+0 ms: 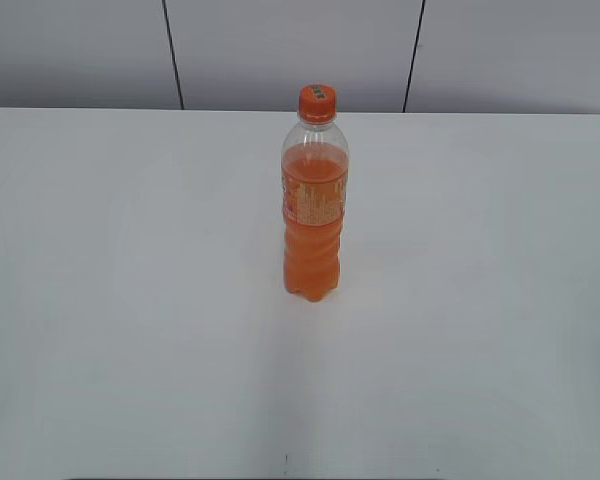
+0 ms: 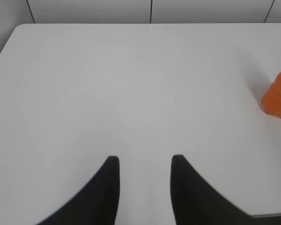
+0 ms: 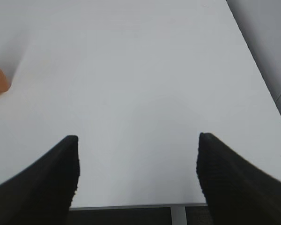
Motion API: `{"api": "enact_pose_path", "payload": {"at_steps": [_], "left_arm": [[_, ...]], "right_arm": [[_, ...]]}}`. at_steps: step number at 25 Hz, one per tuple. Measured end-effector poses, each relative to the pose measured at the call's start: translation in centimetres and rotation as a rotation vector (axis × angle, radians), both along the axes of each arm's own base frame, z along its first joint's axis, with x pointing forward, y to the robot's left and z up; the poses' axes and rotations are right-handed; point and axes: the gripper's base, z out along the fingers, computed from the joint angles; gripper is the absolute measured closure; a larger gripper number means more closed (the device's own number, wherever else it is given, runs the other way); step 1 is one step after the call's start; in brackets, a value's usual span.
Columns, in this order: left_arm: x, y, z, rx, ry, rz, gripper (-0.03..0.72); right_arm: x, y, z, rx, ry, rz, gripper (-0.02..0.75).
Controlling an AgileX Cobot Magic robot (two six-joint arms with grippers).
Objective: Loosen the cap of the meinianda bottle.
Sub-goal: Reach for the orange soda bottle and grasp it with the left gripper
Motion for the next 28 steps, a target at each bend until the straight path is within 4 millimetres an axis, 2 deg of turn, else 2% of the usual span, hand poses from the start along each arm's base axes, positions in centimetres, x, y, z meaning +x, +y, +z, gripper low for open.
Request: {"api": "enact_pose_path", "payload": {"at_steps": [28], "left_arm": [[0.0,0.0,0.0,0.0,0.0,0.0,0.452]], "right_arm": [[0.0,0.0,0.0,0.0,0.0,0.0,0.152]]}}
